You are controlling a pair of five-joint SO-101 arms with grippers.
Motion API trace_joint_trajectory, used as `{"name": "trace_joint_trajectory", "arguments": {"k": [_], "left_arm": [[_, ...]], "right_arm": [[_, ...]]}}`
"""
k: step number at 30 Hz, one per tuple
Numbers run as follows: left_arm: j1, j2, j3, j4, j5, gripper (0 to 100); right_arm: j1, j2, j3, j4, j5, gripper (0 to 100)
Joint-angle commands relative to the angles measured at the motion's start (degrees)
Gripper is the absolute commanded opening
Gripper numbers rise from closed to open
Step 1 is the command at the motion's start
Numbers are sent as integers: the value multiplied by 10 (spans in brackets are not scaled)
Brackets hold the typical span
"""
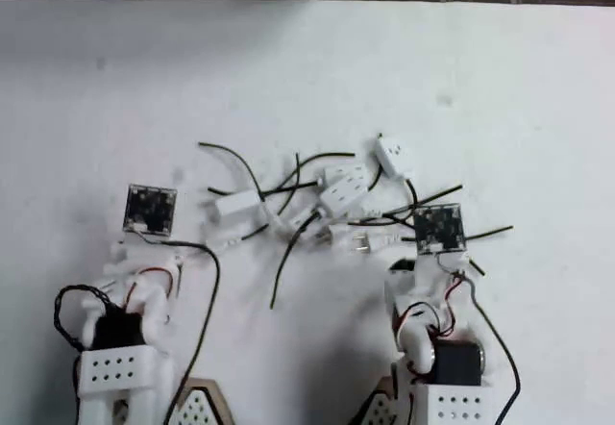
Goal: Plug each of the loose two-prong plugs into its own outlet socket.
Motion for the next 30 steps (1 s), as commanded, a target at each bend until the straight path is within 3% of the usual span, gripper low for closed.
{"name": "trace_joint_trajectory", "arguments": {"k": [1,8,13,19,26,30], "left_arm": [[-7,-7,-18,-2,2,24],[-8,-7,-18,-2,2,24],[-9,-7,-18,-2,2,24],[-9,-7,-18,-2,2,24],[-9,-7,-18,-2,2,24],[-9,-7,-18,-2,2,24]], "right_arm": [[7,-1,-57,-16,-55,17],[-49,52,-158,42,-91,21],[-90,216,-203,6,-113,21],[-100,427,-255,-68,-196,27],[-100,627,-324,-88,-269,207],[-100,705,-348,-119,-275,191]]}}
